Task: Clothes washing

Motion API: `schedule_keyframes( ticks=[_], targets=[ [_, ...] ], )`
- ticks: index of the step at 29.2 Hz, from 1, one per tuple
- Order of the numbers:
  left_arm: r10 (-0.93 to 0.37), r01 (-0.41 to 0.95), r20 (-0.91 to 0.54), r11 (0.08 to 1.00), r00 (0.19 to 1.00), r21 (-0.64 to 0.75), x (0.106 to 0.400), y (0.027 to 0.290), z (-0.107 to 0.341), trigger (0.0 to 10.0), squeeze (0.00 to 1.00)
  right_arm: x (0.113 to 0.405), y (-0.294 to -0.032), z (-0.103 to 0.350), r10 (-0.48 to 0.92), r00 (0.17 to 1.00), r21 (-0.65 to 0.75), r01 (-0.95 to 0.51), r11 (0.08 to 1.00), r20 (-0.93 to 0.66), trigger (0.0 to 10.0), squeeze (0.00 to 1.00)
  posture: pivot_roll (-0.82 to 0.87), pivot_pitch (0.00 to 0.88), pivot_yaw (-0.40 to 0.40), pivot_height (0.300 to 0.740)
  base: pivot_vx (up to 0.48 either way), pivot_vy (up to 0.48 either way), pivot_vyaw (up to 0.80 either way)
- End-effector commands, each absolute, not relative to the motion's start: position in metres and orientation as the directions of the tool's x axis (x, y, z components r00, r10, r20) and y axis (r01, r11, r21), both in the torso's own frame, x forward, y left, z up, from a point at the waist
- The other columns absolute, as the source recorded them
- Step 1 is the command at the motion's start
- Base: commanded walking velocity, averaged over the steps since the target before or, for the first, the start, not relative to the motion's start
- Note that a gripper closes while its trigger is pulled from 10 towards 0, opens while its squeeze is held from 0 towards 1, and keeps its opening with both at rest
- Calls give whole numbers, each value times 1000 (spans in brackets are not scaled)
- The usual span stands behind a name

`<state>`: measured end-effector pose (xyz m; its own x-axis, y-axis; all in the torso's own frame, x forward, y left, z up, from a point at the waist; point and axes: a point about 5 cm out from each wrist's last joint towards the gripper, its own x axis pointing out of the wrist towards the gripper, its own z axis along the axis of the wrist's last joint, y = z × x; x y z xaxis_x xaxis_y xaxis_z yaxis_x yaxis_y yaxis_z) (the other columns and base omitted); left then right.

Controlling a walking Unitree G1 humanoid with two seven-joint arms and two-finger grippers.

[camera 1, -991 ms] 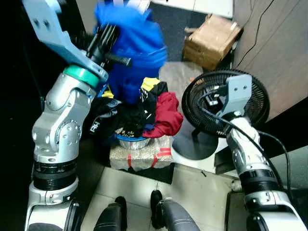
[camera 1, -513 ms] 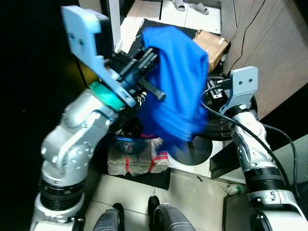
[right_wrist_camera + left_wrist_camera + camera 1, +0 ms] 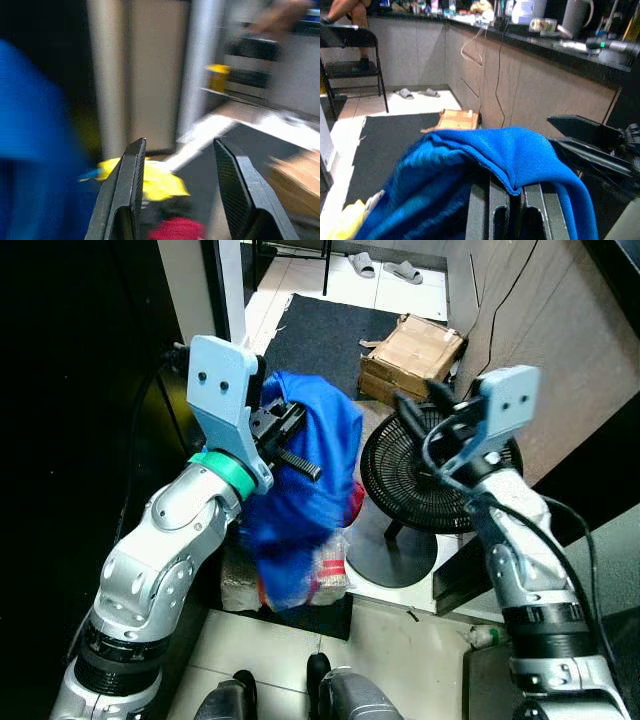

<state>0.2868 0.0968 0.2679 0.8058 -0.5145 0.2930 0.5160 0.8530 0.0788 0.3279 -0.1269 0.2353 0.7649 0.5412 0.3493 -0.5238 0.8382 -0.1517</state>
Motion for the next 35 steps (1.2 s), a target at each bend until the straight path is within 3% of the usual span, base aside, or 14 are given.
schedule_keyframes(
  ticks=[1, 14, 15, 22, 25, 31, 35],
  targets=[
    [-534, 529, 281, 843, 798, 97, 284, 93, 264, 10000, 0, 322, -120, 236, 588, 732, -152, -575, 804, 345, 10000, 0, -19, 117, -9, 740, 0, 0, 0],
    [-526, 518, 262, 849, 809, 107, 286, 96, 259, 10000, 0, 304, -108, 231, 679, 659, -40, -708, 705, 324, 10000, 0, -22, 114, -1, 740, 0, 0, 0],
    [-527, 519, 262, 848, 808, 106, 287, 95, 260, 10000, 0, 305, -109, 226, 678, 668, -23, -707, 707, 306, 10000, 976, -22, 115, 0, 740, 0, 0, 0],
    [-528, 521, 266, 847, 807, 102, 288, 93, 260, 10000, 0, 311, -112, 220, 681, 675, 25, -715, 699, 283, 10000, 1000, -19, 114, 1, 740, 0, 0, 0],
    [-529, 523, 273, 846, 803, 102, 288, 91, 262, 10000, 0, 298, -117, 208, 759, 617, 34, -780, 625, 208, 10000, 1000, -18, 119, 0, 740, 0, 0, 0],
    [-535, 530, 274, 842, 799, 99, 288, 89, 263, 10000, 0, 280, -134, 183, 798, 597, 46, -802, 595, 83, 10000, 1000, -27, 125, 9, 740, 0, 0, 0],
    [-537, 532, 274, 841, 798, 98, 288, 89, 263, 10000, 0, 282, -131, 182, 801, 594, 45, -805, 592, 76, 10000, 1000, -25, 125, 10, 740, 0, 0, 0]
  ],
)
